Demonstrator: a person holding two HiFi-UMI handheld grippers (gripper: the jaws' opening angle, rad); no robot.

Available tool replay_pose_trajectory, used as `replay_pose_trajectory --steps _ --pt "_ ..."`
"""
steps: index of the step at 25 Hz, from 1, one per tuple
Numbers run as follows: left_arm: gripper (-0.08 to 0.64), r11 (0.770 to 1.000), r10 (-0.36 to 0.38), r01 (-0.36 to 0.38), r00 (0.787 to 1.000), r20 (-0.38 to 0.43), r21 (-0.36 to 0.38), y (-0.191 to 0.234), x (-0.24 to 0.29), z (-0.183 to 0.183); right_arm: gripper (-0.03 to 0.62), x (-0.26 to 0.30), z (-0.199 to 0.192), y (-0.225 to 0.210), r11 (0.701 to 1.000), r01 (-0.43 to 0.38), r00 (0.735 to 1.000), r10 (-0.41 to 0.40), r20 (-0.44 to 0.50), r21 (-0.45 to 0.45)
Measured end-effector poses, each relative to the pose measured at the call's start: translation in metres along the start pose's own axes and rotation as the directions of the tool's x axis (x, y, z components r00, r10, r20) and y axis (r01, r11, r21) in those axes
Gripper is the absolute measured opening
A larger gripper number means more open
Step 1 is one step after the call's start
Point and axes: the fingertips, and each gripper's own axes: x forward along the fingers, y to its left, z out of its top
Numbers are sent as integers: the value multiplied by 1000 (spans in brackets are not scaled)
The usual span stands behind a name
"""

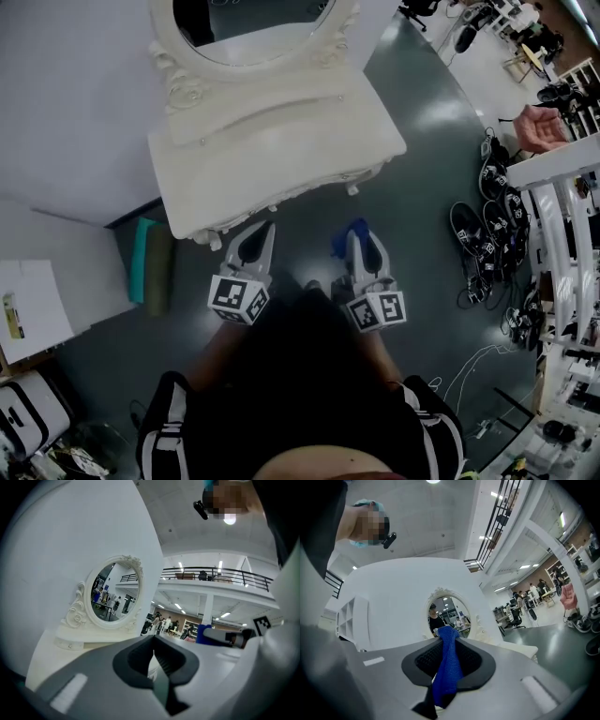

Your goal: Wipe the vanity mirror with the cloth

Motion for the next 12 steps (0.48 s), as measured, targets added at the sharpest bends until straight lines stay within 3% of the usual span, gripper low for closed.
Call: replay_pose_trajectory --steps 4,12 --pt "11 1000 -8 8 1000 -5 3 11 3 2 60 3 -9 4 1000 18 1000 -18 -12 18" --pt "11 999 27 -27 999 18 -19 29 31 10 60 45 -20 -1 999 -19 999 20 -44 32"
